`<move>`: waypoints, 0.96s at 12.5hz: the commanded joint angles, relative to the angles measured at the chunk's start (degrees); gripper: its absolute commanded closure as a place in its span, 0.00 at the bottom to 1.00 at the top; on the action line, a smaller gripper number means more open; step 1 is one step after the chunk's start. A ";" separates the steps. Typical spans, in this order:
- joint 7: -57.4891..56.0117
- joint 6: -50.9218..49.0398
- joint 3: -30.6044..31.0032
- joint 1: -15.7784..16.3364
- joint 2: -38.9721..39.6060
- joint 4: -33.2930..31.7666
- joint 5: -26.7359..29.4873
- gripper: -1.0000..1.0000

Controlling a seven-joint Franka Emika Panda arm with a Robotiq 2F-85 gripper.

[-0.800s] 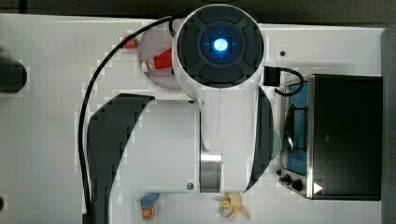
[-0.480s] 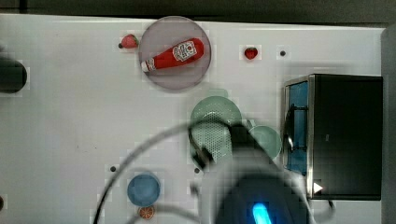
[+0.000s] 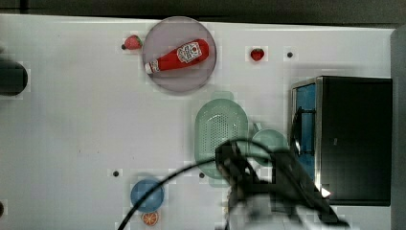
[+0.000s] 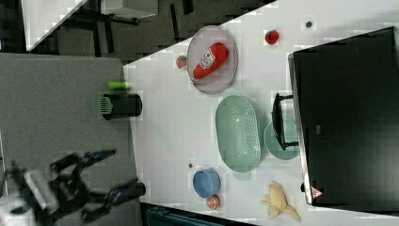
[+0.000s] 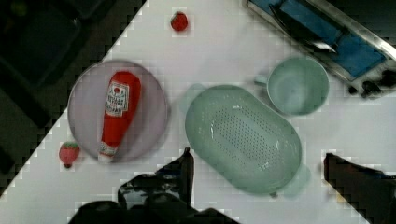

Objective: Drag strainer right to left.

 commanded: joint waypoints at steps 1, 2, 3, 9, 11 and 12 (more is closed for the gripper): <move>5.70 6.36 1.20 0.38 10.34 -11.02 1.31 0.00; 9.05 10.12 1.26 0.38 12.50 -12.98 1.31 0.00; 12.64 13.61 1.42 0.38 14.78 -14.63 1.30 0.00; 32.86 33.61 2.82 0.50 32.80 -17.95 1.31 0.00; 35.59 40.38 3.06 0.54 38.86 -17.75 1.31 0.00; 36.16 43.78 3.19 0.60 41.45 -17.78 1.31 0.00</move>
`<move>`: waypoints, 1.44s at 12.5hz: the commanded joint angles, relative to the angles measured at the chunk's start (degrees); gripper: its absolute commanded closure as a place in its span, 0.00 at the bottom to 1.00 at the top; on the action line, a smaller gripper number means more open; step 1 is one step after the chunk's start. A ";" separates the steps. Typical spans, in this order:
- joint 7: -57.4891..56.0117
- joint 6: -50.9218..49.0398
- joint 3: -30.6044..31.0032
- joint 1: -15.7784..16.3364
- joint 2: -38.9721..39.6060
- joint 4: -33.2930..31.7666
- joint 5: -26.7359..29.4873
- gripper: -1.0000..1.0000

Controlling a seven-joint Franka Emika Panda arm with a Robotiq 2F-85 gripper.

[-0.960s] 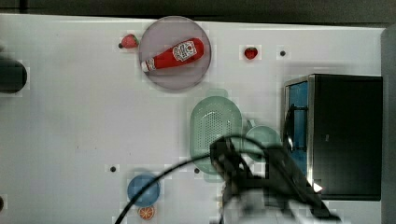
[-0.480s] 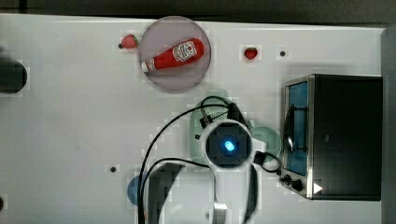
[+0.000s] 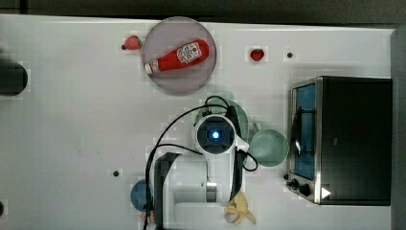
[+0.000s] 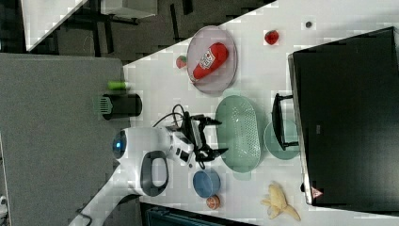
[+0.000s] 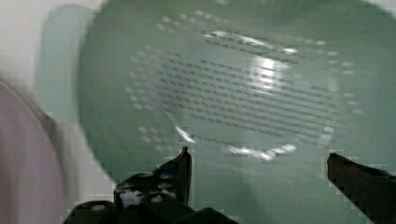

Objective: Drag strainer right to left.

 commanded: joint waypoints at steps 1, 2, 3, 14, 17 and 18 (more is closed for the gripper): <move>6.28 6.80 0.20 -0.17 4.50 -0.65 -0.54 0.00; 6.32 8.92 0.21 0.07 6.55 -0.64 -0.54 0.00; 6.46 9.73 0.22 0.48 8.03 -0.67 -0.54 0.00; 19.94 11.54 1.01 8.76 11.88 -0.16 -0.50 0.00; 22.27 11.45 1.05 11.74 12.22 0.39 -0.50 0.00; 22.90 11.45 1.04 12.85 12.56 0.70 -0.50 0.00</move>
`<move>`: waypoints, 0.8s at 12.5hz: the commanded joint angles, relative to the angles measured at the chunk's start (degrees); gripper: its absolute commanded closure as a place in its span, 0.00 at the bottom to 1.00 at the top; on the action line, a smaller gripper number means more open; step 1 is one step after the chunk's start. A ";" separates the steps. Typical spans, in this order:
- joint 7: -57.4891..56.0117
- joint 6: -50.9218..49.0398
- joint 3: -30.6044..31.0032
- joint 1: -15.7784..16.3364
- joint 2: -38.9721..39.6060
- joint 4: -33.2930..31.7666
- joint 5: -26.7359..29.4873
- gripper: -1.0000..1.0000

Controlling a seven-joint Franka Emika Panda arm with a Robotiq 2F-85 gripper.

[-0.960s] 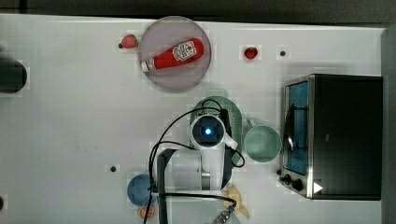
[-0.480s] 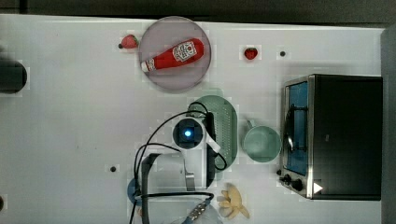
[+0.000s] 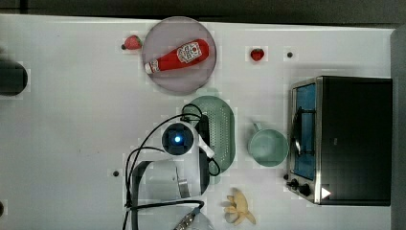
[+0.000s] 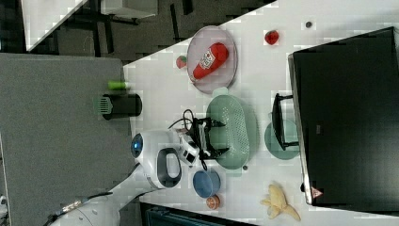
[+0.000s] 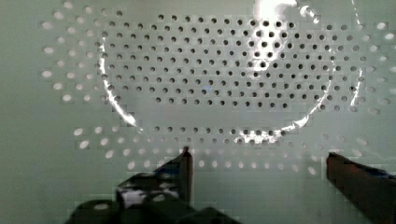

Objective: Drag strainer right to left.

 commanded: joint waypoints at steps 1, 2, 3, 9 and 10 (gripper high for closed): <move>6.06 -0.06 1.73 4.03 0.44 1.76 0.13 0.00; 7.09 -0.07 1.73 5.14 0.96 2.37 0.13 0.00; 8.54 -0.10 1.75 6.32 1.56 3.09 0.14 0.00; 15.78 -2.09 1.77 13.20 5.53 8.83 0.17 0.00; 16.43 -3.10 1.77 14.12 5.92 9.67 0.27 0.00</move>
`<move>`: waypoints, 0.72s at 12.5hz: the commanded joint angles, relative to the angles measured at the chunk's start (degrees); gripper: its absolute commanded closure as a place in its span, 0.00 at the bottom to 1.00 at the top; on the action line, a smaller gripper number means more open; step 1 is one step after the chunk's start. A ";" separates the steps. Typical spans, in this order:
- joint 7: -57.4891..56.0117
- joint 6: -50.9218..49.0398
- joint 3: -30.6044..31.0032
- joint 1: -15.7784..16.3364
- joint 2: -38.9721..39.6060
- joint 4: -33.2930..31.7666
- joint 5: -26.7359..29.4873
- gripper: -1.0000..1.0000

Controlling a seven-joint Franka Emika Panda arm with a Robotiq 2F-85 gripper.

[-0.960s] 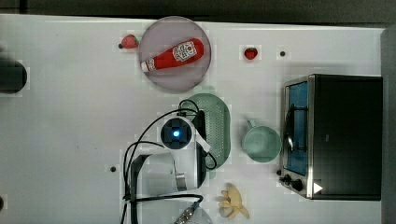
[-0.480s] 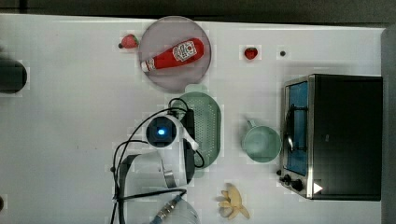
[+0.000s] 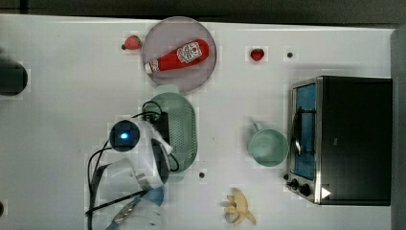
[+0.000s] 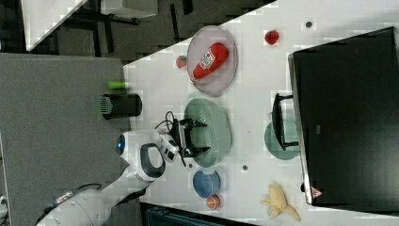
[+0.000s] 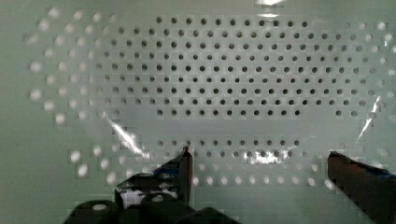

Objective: Drag strainer right to left.

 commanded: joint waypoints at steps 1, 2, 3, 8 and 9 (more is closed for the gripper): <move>4.79 -2.09 0.70 2.39 0.18 3.34 0.90 0.00; 5.40 -2.87 0.71 3.09 0.24 3.95 0.95 0.00; 5.44 -4.18 0.72 3.75 0.42 4.50 0.95 0.00; 6.81 -6.94 0.95 6.44 2.09 8.58 2.44 0.00; 7.80 -7.16 1.25 6.98 2.66 9.65 3.74 0.00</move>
